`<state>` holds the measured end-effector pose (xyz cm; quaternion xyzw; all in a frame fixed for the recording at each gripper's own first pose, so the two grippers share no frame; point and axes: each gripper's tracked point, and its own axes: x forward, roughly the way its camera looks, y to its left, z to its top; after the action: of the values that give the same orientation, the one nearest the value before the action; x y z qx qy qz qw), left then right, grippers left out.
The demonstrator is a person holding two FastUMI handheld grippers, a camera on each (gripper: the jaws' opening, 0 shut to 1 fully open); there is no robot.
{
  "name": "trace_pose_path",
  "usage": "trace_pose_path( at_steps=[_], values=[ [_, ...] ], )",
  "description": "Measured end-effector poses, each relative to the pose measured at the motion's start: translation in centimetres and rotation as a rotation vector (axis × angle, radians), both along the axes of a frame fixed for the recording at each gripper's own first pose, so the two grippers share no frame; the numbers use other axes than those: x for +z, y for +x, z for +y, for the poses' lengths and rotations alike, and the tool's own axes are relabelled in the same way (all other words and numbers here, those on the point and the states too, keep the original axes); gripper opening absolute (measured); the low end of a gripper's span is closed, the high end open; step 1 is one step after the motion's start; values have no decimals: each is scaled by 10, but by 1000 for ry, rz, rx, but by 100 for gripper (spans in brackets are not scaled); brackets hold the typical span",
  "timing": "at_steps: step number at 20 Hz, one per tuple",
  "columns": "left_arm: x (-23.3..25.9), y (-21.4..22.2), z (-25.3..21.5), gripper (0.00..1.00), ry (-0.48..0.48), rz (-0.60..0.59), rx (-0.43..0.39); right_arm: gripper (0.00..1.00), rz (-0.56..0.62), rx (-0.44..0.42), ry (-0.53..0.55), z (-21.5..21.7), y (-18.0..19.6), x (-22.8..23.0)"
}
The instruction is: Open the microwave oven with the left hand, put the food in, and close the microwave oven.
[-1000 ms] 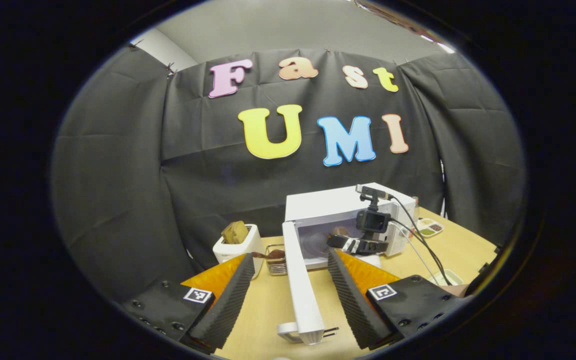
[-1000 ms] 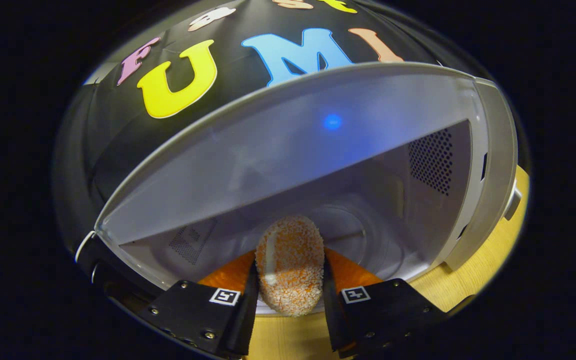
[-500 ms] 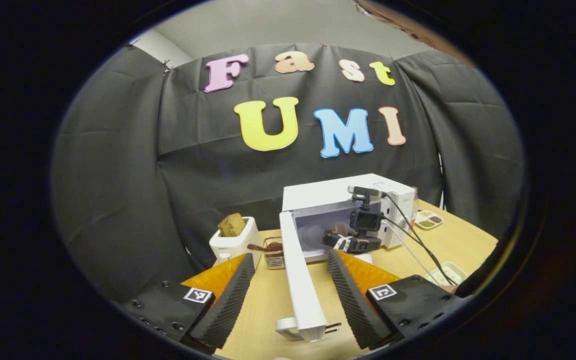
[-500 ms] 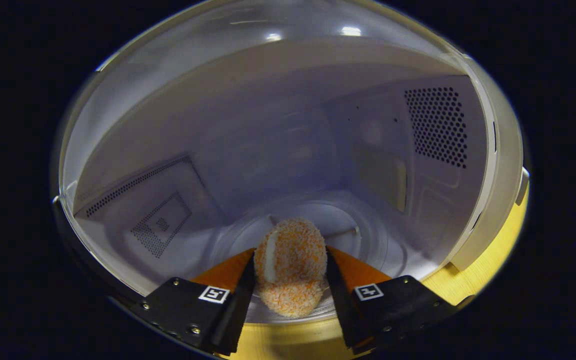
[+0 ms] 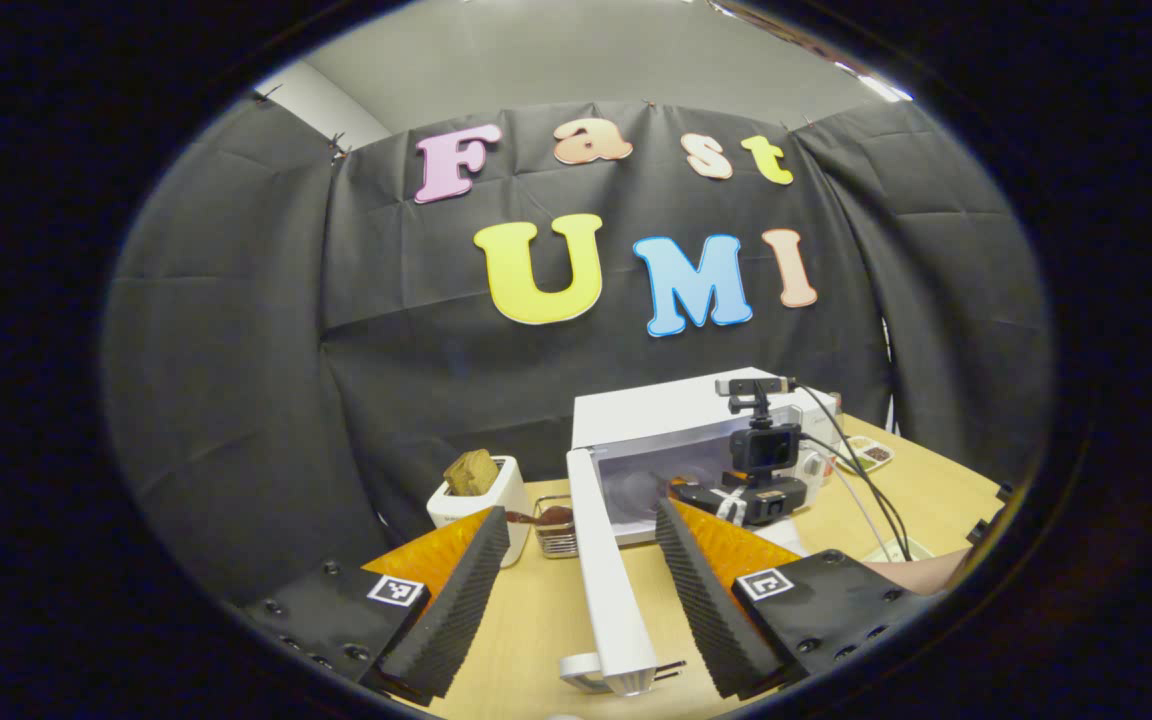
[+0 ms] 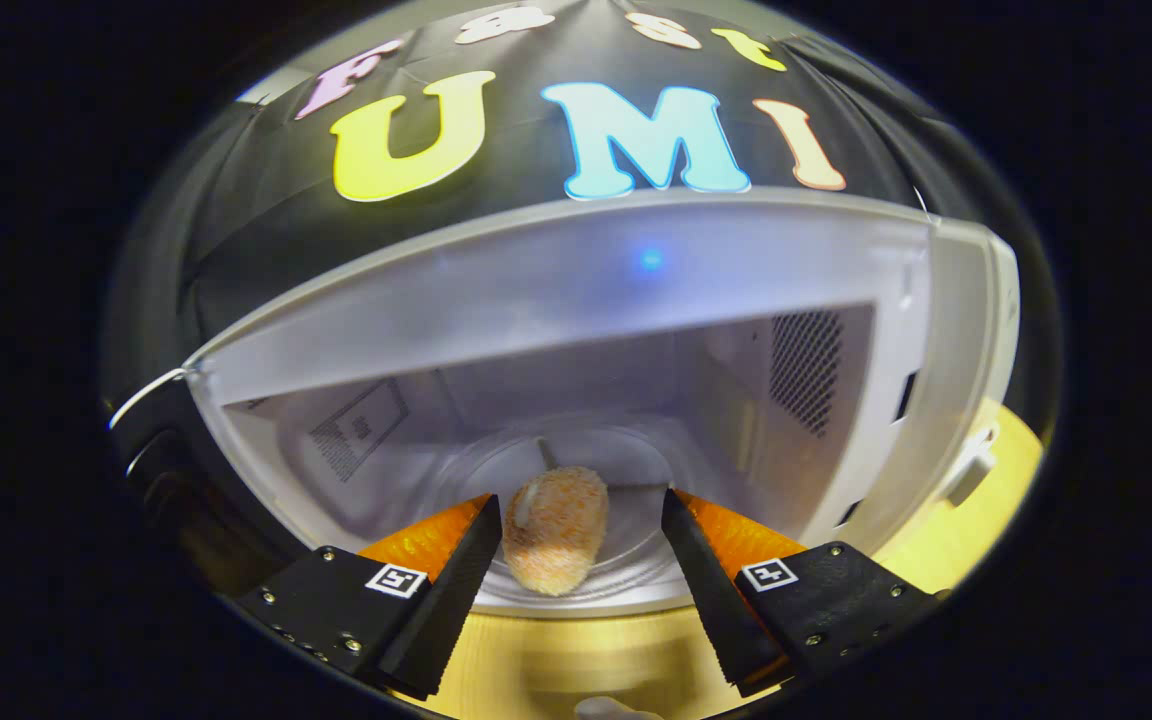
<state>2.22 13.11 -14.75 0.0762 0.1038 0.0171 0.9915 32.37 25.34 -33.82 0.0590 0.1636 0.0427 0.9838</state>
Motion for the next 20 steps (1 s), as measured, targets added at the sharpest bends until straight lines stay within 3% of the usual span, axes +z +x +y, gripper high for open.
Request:
trace_pose_path(
  at_steps=[2,3,4,5,7,9,11,15,19,20],
  values=[
    [7,-4,4,94,8,-19,6,98,-22,33,-62,-18,-33,26],
    [10,-5,8,100,13,-31,11,99,-33,54,-78,-26,-50,41],
    [11,-5,14,94,18,-33,19,98,-37,78,-91,-33,-68,57],
    [13,-7,19,96,14,-37,24,98,-38,94,-101,-44,-87,73],
    [14,-12,32,100,13,-47,39,98,-37,99,-99,-71,-121,105],
    [8,-14,54,95,29,-54,67,98,-30,94,-94,-98,-151,133],
    [-6,-21,81,100,49,-54,109,98,-30,99,-106,-122,-172,158],
    [-75,-44,130,100,69,38,200,98,-24,60,-112,-168,-195,194],
    [-139,-60,131,98,27,127,212,98,-43,25,-134,-194,-221,224],
    [-150,-61,125,100,16,138,201,94,-35,28,-126,-195,-226,228]
  ],
)
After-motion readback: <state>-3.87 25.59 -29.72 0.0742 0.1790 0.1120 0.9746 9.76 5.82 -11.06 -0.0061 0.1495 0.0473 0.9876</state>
